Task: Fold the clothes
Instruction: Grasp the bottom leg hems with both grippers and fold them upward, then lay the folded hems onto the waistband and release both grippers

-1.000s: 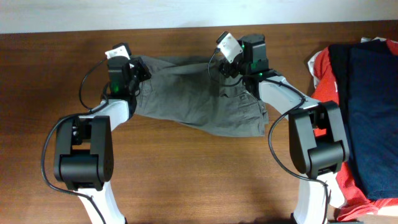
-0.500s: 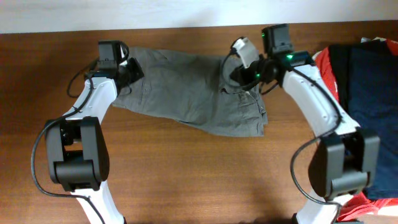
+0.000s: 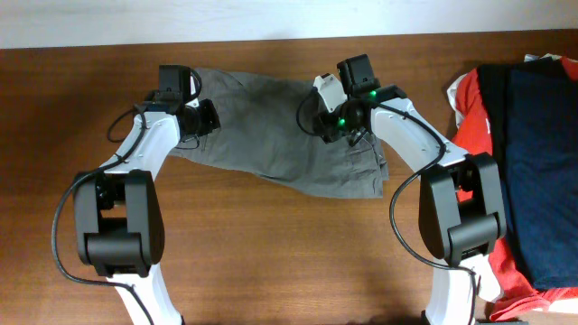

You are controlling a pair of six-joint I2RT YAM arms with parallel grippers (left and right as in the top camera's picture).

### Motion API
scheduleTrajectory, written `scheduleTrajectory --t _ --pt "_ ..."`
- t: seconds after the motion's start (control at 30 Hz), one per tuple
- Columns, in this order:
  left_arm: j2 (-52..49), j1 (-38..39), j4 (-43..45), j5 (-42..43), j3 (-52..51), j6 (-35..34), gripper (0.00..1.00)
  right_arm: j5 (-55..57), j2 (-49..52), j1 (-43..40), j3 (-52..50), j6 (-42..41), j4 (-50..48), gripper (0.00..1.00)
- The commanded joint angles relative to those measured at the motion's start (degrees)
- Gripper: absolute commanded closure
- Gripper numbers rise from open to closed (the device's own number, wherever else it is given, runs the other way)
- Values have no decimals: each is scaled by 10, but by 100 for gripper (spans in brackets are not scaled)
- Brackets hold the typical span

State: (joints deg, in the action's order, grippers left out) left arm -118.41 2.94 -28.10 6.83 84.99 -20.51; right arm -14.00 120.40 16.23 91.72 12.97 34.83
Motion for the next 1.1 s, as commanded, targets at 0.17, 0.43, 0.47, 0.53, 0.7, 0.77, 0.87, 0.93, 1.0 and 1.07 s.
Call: scheduleTrajectory --t 0.17,0.43,0.47,0.53,0.7,0.77,0.87,0.93,1.0,1.07 --pt "10 -4 0 -41 2 13 99 72 2 -20 19 -49 -19 96" --pt "10 -4 6 -45 2 14 99 85 64 -95 23 -28 -239 11" --pt "10 -4 11 -45 3 15 99 85 63 -96 23 -28 -245 1" --pt "15 -4 9 -45 22 55 99 77 29 -96 37 -31 -217 2" --pt "90 -4 -40 -42 35 63 100 -58 -51 -96 37 -49 42 96" --pt "90 -5 -124 -42 35 63 100 -59 -28 -95 16 -49 102 96" --pt "86 -5 -187 -42 28 63 100 -51 3 -96 -31 -68 136 96" --pt "45 -2 -163 -50 1 66 100 -45 19 -96 -57 -75 118 96" --pt "-2 -3 -142 -54 0 70 100 -16 19 -96 -79 -85 129 96" --pt "-26 -3 -113 -54 0 72 100 45 19 -96 -121 -153 124 96"
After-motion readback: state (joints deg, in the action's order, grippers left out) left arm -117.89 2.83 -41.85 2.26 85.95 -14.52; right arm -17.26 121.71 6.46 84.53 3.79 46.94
